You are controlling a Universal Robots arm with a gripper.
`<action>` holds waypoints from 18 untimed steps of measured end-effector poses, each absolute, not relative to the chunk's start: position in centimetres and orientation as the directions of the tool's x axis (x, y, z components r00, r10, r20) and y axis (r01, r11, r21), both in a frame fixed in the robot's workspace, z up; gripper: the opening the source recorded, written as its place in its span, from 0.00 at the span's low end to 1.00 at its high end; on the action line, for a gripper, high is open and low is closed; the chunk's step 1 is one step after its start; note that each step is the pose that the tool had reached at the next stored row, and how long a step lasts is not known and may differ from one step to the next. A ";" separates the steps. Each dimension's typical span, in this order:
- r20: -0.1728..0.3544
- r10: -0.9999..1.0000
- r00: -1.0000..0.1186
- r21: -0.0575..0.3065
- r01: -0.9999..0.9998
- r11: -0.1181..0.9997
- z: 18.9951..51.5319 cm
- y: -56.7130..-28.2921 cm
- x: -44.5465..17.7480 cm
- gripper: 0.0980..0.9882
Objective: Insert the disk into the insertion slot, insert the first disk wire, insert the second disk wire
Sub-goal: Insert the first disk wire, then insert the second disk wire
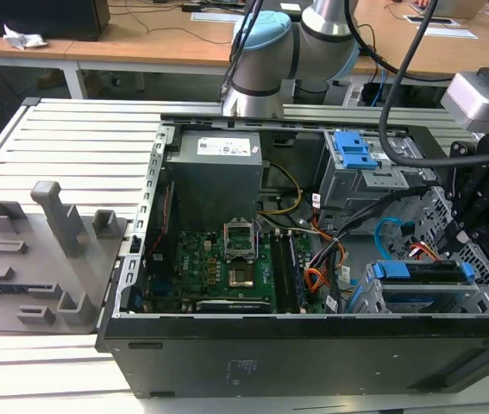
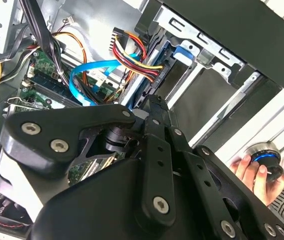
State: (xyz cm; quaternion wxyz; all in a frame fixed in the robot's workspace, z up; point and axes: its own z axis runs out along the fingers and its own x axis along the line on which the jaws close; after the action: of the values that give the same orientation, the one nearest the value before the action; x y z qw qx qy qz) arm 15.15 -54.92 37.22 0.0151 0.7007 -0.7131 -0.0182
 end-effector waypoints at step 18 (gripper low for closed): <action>-0.004 -1.000 -0.018 0.047 -0.999 0.018 36.8 -55.0 14.6 0.01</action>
State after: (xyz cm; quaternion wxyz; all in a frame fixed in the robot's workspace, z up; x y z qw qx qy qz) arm 14.65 -54.95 36.83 0.0151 0.7006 -0.7131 -0.0182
